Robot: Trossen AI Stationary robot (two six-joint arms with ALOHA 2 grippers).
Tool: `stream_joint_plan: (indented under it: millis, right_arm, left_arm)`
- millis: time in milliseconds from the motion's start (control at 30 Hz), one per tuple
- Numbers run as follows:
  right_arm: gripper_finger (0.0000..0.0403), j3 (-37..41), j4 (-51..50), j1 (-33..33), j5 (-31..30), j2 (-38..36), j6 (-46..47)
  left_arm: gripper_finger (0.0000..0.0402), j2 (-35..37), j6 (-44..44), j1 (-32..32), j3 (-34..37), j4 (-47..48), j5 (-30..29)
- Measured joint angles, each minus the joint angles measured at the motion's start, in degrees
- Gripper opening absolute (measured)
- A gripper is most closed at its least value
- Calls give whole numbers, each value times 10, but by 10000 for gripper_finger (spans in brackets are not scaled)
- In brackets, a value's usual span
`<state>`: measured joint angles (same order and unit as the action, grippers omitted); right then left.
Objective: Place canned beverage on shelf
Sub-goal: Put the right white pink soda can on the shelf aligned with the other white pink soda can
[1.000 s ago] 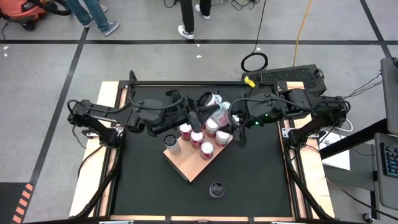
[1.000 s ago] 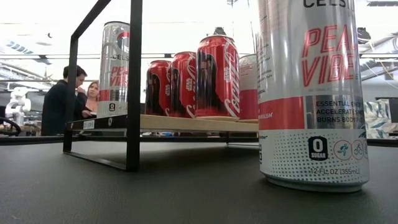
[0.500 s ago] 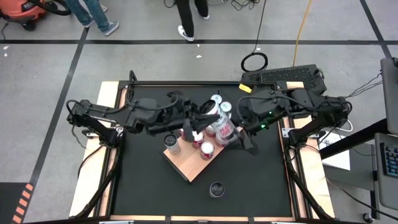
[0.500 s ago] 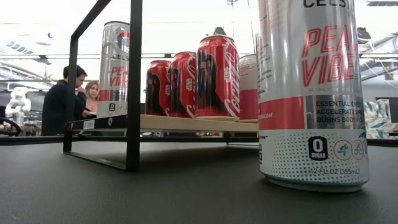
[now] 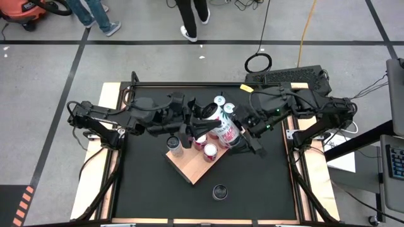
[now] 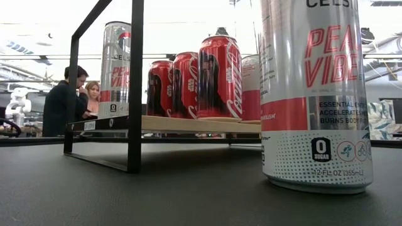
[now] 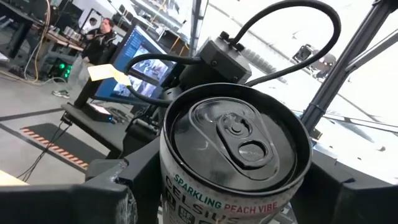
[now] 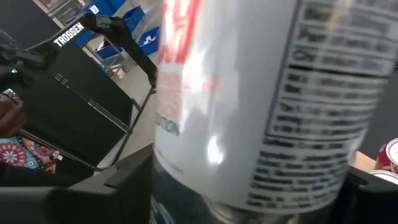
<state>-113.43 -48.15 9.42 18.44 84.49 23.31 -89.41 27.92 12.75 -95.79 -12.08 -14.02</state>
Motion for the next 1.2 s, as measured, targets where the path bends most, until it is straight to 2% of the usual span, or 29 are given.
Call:
stream_joint_plan:
  millis: [333,467,667,800,1000,1200]
  right_arm:
    - [226,0,-4,0,-3,1,3]
    - [231,0,-3,0,-4,1,-3]
    - [237,1,-17,-1,-3,-1,-38]
    - [233,1,-33,-1,-2,-2,-69]
    - [236,1,-33,1,-2,0,-96]
    - [235,1,-31,1,-1,15,-112]
  left_arm:
    - [261,0,-6,0,0,6,-4]
    - [277,0,-2,0,0,5,-3]
    - [322,4,7,3,-1,3,-12]
    - [334,21,21,3,-1,17,-9]
    - [335,53,48,3,-13,127,0]
    - [336,58,42,4,-92,273,21]
